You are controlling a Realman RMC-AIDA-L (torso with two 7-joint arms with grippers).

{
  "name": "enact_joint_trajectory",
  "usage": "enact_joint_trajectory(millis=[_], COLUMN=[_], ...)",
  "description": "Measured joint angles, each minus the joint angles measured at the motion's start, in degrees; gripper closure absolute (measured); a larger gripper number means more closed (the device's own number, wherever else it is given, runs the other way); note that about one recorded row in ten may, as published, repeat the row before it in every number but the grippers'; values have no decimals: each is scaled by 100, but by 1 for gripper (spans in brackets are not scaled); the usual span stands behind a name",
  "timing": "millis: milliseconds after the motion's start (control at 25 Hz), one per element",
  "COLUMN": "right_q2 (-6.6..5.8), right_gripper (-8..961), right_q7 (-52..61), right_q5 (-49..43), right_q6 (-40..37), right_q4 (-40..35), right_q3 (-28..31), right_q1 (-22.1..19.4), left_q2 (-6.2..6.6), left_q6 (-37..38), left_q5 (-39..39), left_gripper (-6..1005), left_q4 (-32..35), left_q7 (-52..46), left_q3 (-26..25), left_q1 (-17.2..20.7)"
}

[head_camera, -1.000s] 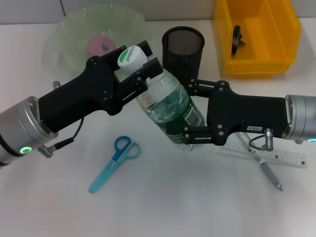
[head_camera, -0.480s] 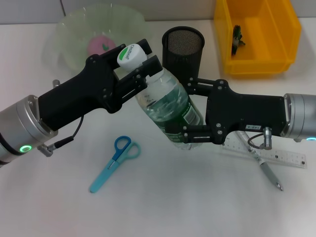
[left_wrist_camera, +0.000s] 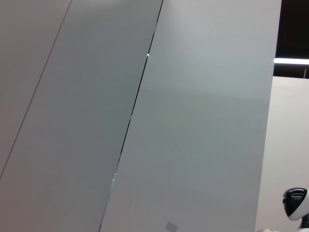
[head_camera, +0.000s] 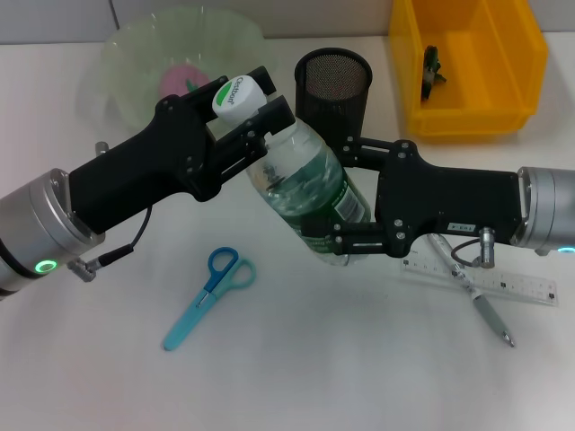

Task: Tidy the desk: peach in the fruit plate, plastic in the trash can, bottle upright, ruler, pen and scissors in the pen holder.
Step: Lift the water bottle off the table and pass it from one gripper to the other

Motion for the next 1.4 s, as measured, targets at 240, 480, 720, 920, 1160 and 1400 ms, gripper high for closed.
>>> enact_joint_trajectory(millis=[240, 480, 720, 920, 1160, 1400], right_q2=[0, 0, -18, -18, -18, -18], right_gripper=[193, 193, 195, 197, 192, 186], right_q7=[-119, -149, -122, -120, 94, 159], right_q5=[155, 193, 192, 192, 176, 153], right_q6=[24, 55, 87, 92, 143, 185], right_q4=[124, 153, 284, 308, 303, 304], right_q3=[-4, -32, -46, -44, -47, -76], right_q1=[22, 42, 167, 194, 273, 336], left_q2=[3, 17, 19, 18, 18, 18], left_q6=[15, 21, 10, 11, 26, 47], left_q5=[-58, -67, -82, -86, -99, -87], left_gripper=[557, 558, 557, 557, 557, 556], left_q4=[46, 59, 61, 61, 62, 59], left_q7=[-77, -169, -171, -173, -204, -217], left_q3=[-12, -3, 16, 24, 27, 34], left_q1=[-17, -83, -101, -101, -99, -101])
